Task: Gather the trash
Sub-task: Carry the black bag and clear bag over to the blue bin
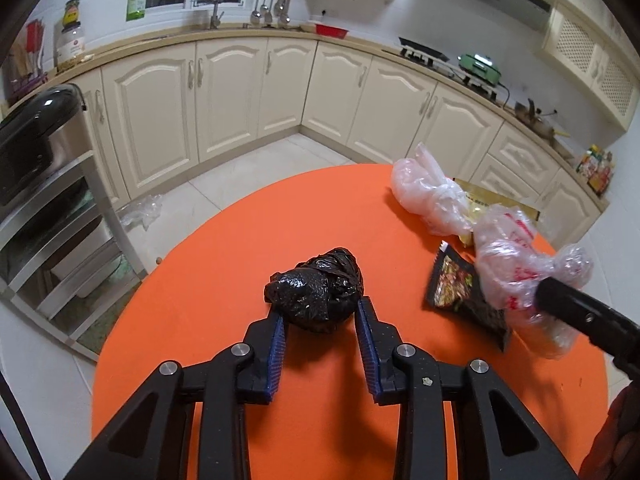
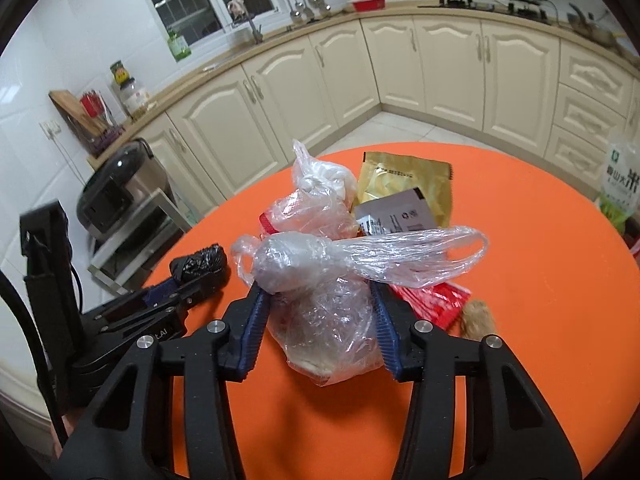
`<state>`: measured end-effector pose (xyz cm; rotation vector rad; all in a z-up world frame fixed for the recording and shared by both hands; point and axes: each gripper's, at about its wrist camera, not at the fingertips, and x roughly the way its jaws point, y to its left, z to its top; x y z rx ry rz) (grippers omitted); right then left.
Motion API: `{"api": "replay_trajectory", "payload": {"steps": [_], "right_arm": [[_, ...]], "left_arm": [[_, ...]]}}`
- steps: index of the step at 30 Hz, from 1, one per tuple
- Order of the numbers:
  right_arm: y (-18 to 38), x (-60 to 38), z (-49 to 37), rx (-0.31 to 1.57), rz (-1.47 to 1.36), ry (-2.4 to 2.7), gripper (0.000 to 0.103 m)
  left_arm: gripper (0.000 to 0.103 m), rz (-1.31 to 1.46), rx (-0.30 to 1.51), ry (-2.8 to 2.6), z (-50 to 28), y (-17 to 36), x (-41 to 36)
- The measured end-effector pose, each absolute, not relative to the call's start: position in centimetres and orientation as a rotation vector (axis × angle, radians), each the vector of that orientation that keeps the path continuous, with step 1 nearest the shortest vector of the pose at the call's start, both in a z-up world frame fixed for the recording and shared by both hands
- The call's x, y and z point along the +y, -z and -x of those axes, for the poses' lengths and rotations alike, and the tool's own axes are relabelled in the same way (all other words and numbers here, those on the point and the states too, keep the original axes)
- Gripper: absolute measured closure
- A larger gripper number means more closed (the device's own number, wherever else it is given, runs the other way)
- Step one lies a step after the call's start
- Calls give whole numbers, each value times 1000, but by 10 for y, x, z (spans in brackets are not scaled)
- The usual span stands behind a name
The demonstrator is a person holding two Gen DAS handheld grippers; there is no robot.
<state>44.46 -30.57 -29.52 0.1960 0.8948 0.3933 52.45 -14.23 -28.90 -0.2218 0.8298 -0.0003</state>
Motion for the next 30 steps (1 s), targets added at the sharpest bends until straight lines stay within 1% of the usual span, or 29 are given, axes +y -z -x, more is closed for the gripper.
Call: {"api": "replay_trajectory", "payload": {"steps": [2,6,11,17,25,30], "right_arm": [[291,-311,-437,887,-211,-398,58],[280,-320,-415,863,-227,-392,58],[264,-333,-382,826,-245,-376,58],[242,-357,-337,769,-264,-346,58],[217,-408,-272,681,-317,-274,58],[200,-449,-235,616,-355,-217,58]], "left_arm": [[74,221,817,0,-494,287,-150],[74,204,792,12,-462,277,-165],[74,180,751,44,-397,265,-184],[74,136,702,88,-339,244,-216],[74,63,631,179,-269,219,-266],[74,33,594,247,-241,207,-307]]}}
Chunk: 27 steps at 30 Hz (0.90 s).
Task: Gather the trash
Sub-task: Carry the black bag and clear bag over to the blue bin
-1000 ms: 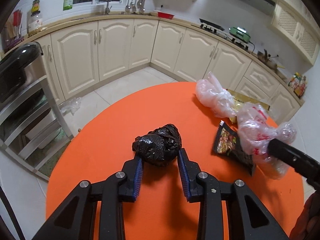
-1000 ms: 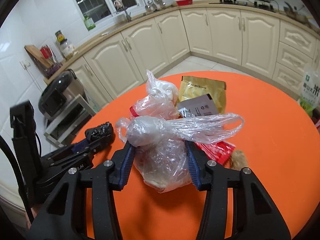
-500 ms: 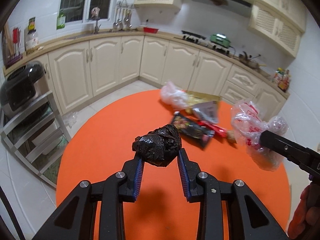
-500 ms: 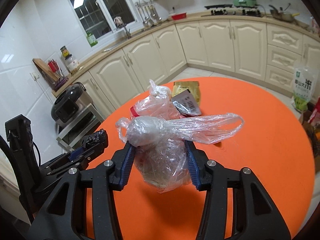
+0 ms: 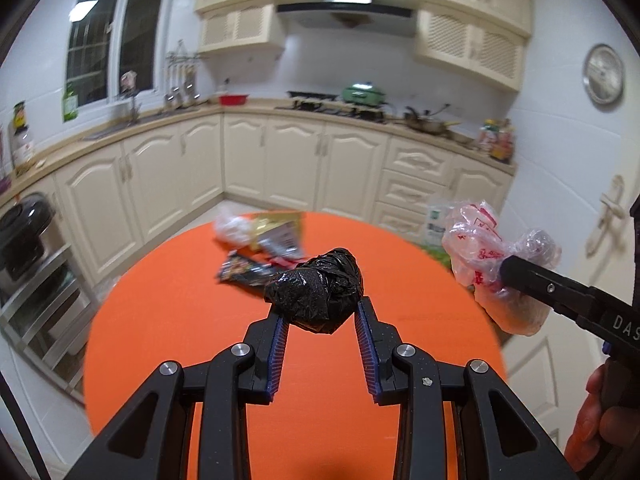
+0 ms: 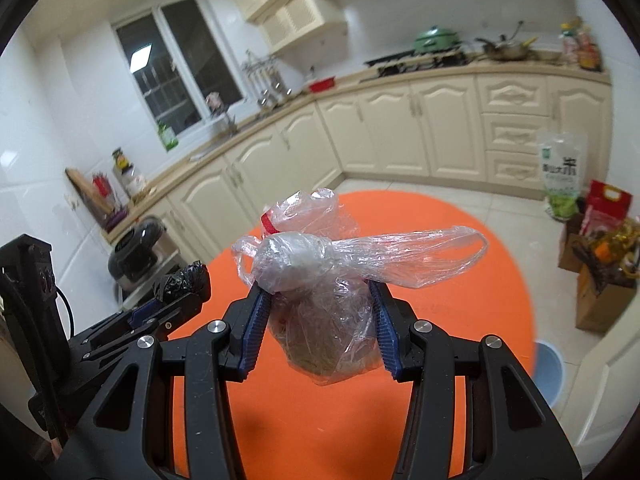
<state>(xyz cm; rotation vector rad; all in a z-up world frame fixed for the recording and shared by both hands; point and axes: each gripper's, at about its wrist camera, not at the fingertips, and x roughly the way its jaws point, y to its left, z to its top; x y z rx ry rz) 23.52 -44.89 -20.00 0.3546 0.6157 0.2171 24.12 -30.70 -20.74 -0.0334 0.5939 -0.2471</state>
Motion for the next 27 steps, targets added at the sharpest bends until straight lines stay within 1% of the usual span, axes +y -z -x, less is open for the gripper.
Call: {"api": "replay_trajectory", "payload": {"steps": [6,13,20,24,27], "right_arm": [[187,-508,-188,547,-404,-125,58],[189,-573,-146,501,-467,-20,58],[209,-645,-124,502,-540,104,58],[231,-684,-120,526,-587,166,58],[251,-710,-127,555,-622,204,58]], "left_arm": [[74,2,569,340,-218,207,-357],[74,-43,577,467,-206,212,-416],[74,-94,633,594,-234,222,-478],[74,-116,690,644,-252,237,-512],[74,-140,734,667,-281,245,-535]]}}
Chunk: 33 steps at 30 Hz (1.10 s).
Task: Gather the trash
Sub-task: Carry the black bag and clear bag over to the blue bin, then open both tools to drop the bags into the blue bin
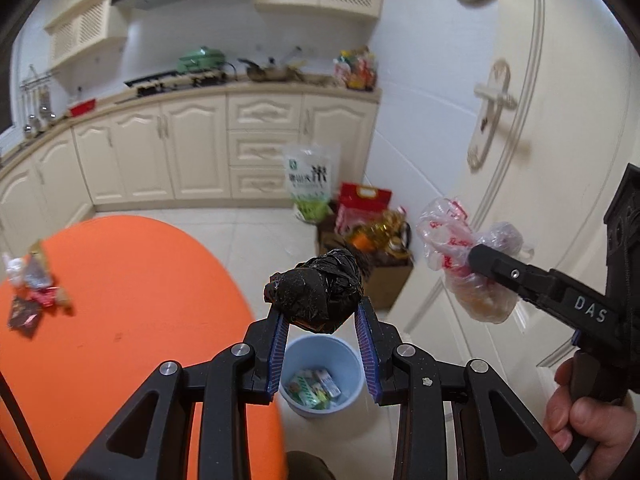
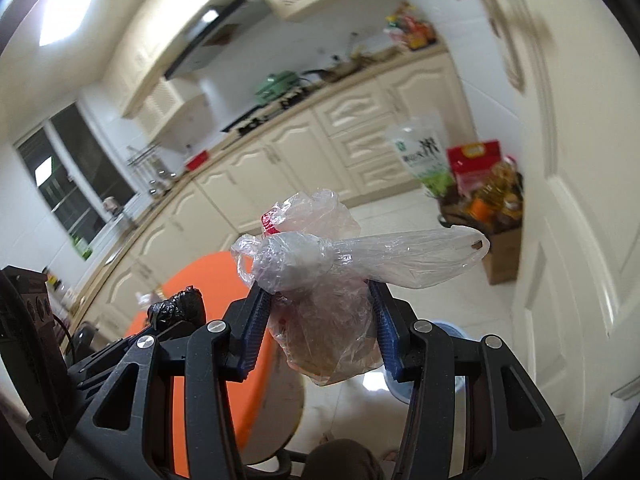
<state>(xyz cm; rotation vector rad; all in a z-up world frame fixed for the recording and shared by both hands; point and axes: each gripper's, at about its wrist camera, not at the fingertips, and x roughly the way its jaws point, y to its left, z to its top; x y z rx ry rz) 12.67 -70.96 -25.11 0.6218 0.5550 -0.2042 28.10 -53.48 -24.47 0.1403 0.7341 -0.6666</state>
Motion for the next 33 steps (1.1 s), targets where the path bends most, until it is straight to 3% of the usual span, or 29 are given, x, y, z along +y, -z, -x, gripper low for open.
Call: {"api": "replay_trajectory", "payload": {"steps": [25,31,33], "right_arm": [[443,-818,-217,831,-878,305,56],[468,-827,-222,837,-979,313,45],[468,-828,-219,826,-989,322,35]], "left_arm": [[70,-338,1089,633,-508,344,-755],[30,-381,1115,586,-523,356,-779],[20,-392,1098,578,-518,354,-780]]}}
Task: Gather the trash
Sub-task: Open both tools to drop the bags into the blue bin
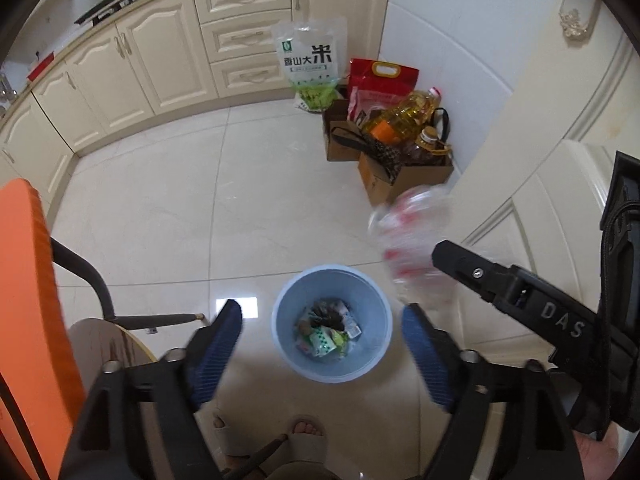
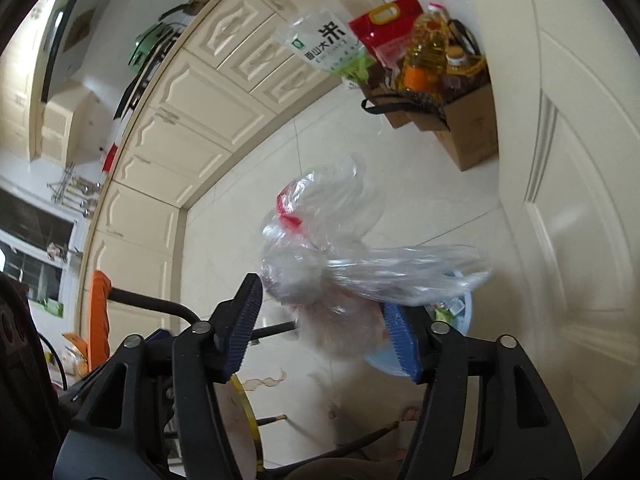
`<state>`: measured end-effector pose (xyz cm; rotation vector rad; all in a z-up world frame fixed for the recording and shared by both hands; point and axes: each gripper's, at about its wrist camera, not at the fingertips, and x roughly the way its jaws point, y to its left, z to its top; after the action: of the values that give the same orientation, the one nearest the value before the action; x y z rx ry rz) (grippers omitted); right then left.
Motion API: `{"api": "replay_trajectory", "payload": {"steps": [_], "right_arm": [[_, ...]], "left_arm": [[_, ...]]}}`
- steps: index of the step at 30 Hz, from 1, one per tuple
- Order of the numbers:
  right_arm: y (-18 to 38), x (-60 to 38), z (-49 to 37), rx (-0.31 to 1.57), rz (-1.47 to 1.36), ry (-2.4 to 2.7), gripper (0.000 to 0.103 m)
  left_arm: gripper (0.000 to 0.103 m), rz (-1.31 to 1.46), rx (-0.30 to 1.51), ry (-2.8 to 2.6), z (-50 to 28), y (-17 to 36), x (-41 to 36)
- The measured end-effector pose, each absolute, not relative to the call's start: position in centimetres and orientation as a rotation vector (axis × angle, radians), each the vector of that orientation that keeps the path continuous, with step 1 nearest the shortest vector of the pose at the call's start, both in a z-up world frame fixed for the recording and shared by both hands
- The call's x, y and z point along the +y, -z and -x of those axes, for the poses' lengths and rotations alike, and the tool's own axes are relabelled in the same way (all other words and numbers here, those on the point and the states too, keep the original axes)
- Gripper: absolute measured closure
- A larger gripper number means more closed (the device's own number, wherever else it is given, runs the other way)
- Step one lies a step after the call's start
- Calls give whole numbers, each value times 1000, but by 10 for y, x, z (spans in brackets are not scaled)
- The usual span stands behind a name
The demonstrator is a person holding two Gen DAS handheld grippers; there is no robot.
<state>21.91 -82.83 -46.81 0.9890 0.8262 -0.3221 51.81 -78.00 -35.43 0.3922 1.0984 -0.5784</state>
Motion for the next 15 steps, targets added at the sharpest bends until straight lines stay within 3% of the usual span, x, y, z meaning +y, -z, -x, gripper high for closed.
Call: {"api": "replay_trajectory", "payload": {"steps": [1,3,7,15], "right_arm": [[467,-829,-217,821,-991,327,31],[463,-831,-213,802,-997,338,14],[450,-835,-199,772,-1005,381,0],[411,-820,-177,757,-946,412,0]], "left_arm": [[18,-395,1090,581,-516,355,-781],[14,-396,1077,591,-509,352,-783],[12,-378,1037,601,-488,340,-768],[3,-318,929,607,-438,300,-715]]}}
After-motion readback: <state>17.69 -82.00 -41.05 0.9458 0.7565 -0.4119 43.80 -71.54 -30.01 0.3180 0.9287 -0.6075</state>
